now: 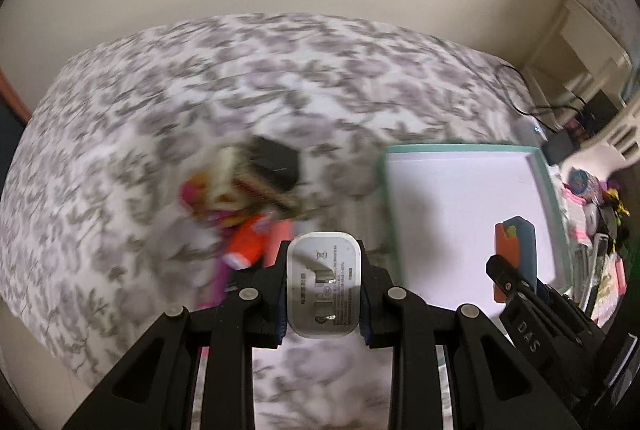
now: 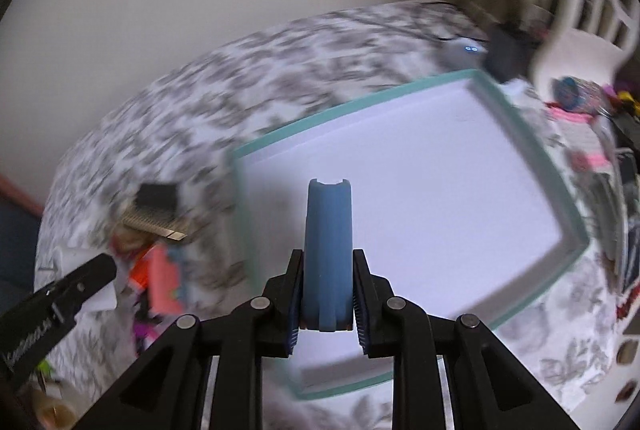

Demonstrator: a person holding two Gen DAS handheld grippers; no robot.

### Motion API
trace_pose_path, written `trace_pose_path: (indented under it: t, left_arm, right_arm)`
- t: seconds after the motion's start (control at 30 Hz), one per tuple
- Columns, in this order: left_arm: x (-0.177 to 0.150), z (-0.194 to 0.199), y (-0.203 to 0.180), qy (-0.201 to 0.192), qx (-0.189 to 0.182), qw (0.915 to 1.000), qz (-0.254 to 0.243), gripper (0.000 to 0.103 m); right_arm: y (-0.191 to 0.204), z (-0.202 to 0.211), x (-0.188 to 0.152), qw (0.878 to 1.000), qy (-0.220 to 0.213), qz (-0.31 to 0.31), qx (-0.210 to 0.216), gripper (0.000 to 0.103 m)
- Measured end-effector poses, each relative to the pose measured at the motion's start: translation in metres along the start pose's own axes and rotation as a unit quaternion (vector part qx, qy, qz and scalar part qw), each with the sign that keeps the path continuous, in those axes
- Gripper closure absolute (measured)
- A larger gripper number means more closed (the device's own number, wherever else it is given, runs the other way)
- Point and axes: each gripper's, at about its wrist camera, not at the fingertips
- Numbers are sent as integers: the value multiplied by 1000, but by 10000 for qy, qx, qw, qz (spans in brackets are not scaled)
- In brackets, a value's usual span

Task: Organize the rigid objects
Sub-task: 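Carry blue-orange case with right tool while left tool carries charger to tray, then open right gripper releasing case in tray while left gripper releases charger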

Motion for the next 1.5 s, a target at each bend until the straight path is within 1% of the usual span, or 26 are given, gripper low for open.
trace_pose_path:
  t: [0.13, 0.23, 0.3, 0.43, 0.6, 0.77, 0.93, 1.17, 1.23, 1.3, 1.37, 1.4, 1.47, 1.5]
  left_arm:
    - [7, -16, -38, 112, -184, 9995, -228, 75]
    - [11, -27, -58, 186, -276, 9989, -334, 75]
    - [12, -34, -72, 206, -276, 9984, -452, 75]
    - [15, -53, -95, 293, -286, 9973, -613, 75]
    - [17, -73, -109, 399, -321, 9963, -694, 75]
    - [20, -90, -119, 454, -314, 9956, -757, 75]
    - [25, -90, -125, 315, -304, 9957, -820, 74]
    - [25, -88, -121, 300, -271, 9960, -803, 73]
    - [24, -86, -119, 294, -216, 9960, -813, 69]
    - [24, -82, -117, 228, -103, 9962, -829, 59]
    - [24, -79, -113, 176, -48, 9965, -817, 53]
    - [24, -77, -110, 164, -34, 9967, -796, 52]
    - [25, -73, -103, 147, -22, 9972, -730, 50]
    - [25, -72, -101, 145, -19, 9974, -705, 46]
  right_arm:
    - [-26, -9, 11, 9994, 24, -273, -213, 79]
    - [-45, -15, 17, 9985, 76, -458, -302, 79]
    - [-54, -21, 21, 9975, 91, -487, -494, 79]
    - [-68, -32, 26, 9962, 141, -583, -633, 79]
    - [-84, -43, 34, 9947, 174, -676, -756, 79]
    - [-88, -49, 40, 9940, 165, -673, -847, 79]
    - [-91, -54, 44, 9938, 173, -653, -883, 79]
    - [-92, -53, 45, 9940, 193, -645, -865, 79]
    - [-92, -53, 44, 9943, 210, -631, -835, 78]
    - [-90, -52, 43, 9945, 188, -596, -836, 78]
    - [-89, -52, 43, 9948, 197, -559, -831, 77]
    - [-88, -52, 43, 9948, 205, -538, -839, 76]
    - [-87, -52, 42, 9950, 226, -501, -838, 67]
    - [-86, -51, 41, 9951, 226, -479, -831, 64]
Point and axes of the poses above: each gripper's, at about its wrist camera, not at the fingertips, and z roughly against the way its jaws point, y to its left, x to its top, and after that the axes turned 1 degree about z, right-handed
